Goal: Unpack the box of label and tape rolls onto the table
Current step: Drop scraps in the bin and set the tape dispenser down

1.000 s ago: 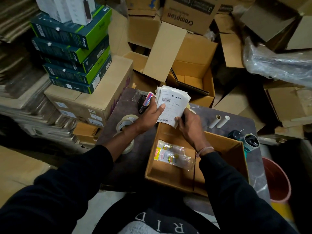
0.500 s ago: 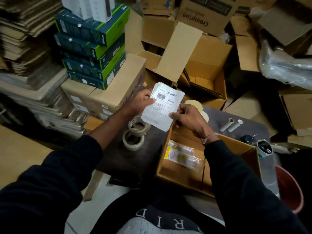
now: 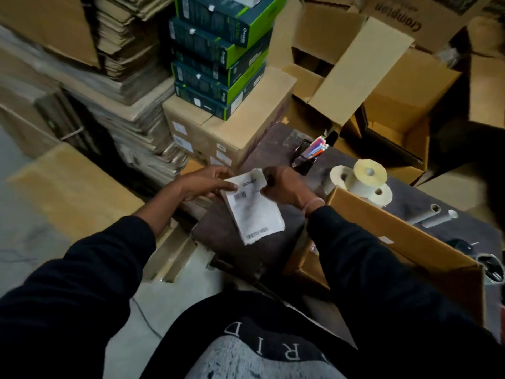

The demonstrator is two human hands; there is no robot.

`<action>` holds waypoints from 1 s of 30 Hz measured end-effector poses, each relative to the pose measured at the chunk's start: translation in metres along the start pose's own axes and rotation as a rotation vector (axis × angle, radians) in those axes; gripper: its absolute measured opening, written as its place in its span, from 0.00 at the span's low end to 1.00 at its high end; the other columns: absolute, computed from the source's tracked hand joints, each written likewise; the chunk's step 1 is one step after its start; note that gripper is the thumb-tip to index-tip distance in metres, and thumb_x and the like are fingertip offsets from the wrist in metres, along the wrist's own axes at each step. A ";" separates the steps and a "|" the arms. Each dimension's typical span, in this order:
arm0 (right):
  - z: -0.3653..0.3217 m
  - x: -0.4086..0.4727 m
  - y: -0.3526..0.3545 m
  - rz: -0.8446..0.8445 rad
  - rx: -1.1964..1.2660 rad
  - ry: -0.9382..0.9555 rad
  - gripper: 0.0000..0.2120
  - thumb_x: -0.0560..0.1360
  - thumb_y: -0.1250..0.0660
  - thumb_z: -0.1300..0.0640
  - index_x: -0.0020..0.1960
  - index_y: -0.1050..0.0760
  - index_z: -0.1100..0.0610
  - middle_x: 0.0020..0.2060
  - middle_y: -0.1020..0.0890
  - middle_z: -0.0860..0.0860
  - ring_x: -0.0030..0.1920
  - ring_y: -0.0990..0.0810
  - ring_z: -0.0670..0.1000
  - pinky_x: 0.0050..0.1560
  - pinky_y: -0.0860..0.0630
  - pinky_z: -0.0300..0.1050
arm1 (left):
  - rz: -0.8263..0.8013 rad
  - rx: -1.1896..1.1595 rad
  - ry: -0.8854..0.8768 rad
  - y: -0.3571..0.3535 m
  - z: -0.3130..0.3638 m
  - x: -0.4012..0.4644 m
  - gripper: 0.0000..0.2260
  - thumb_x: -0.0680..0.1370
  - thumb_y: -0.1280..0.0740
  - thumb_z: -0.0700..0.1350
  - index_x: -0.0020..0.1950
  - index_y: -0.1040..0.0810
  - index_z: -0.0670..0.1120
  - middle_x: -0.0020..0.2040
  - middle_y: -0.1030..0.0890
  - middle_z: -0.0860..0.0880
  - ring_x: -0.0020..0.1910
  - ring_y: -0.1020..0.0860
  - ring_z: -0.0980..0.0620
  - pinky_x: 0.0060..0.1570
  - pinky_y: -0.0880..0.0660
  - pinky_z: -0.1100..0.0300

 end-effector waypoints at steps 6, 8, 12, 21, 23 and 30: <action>-0.021 0.017 -0.059 -0.131 -0.205 0.070 0.18 0.77 0.34 0.57 0.65 0.24 0.59 0.57 0.17 0.59 0.57 0.19 0.61 0.54 0.25 0.48 | 0.061 -0.130 0.081 -0.001 -0.076 -0.012 0.14 0.79 0.29 0.36 0.61 0.25 0.30 0.57 0.17 0.32 0.47 0.13 0.48 0.43 0.15 0.54; -0.022 0.013 -0.077 -0.189 -0.277 0.063 0.17 0.79 0.38 0.55 0.66 0.24 0.59 0.58 0.17 0.59 0.58 0.19 0.61 0.56 0.25 0.48 | 0.111 -0.180 0.134 -0.008 -0.098 -0.013 0.13 0.80 0.31 0.34 0.63 0.25 0.29 0.59 0.18 0.32 0.47 0.14 0.47 0.41 0.15 0.55; -0.017 0.004 -0.101 -0.254 -0.353 0.011 0.20 0.80 0.40 0.56 0.69 0.28 0.63 0.64 0.22 0.62 0.64 0.23 0.63 0.65 0.30 0.51 | 0.196 -0.272 0.246 -0.031 -0.120 -0.013 0.06 0.80 0.34 0.29 0.56 0.26 0.32 0.58 0.21 0.33 0.47 0.17 0.43 0.41 0.15 0.50; 0.008 0.003 -0.090 -0.238 -0.088 -0.061 0.15 0.75 0.35 0.68 0.61 0.22 0.64 0.49 0.18 0.58 0.49 0.19 0.58 0.51 0.23 0.47 | 0.130 0.458 0.345 -0.050 -0.115 0.011 0.17 0.78 0.27 0.46 0.63 0.22 0.40 0.60 0.18 0.39 0.55 0.17 0.40 0.53 0.18 0.48; 0.012 0.004 -0.086 -0.199 -0.057 -0.061 0.14 0.74 0.35 0.68 0.59 0.21 0.64 0.44 0.21 0.54 0.44 0.23 0.53 0.47 0.27 0.44 | 0.120 0.762 0.304 -0.047 -0.103 0.013 0.22 0.78 0.28 0.52 0.67 0.23 0.41 0.63 0.19 0.41 0.61 0.20 0.41 0.58 0.22 0.50; 0.021 0.004 -0.051 -0.132 0.005 -0.131 0.14 0.76 0.31 0.60 0.61 0.20 0.61 0.58 0.18 0.59 0.58 0.20 0.59 0.53 0.26 0.44 | 0.264 0.640 -0.001 -0.036 -0.055 0.027 0.10 0.79 0.29 0.48 0.58 0.19 0.44 0.54 0.16 0.46 0.53 0.18 0.46 0.51 0.22 0.52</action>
Point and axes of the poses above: each hand's wrist, its own x-axis towards the middle knuckle, its own y-axis out of the back of the hand, z = x × y, the point moved 1 cm from there along x, towards the middle knuckle
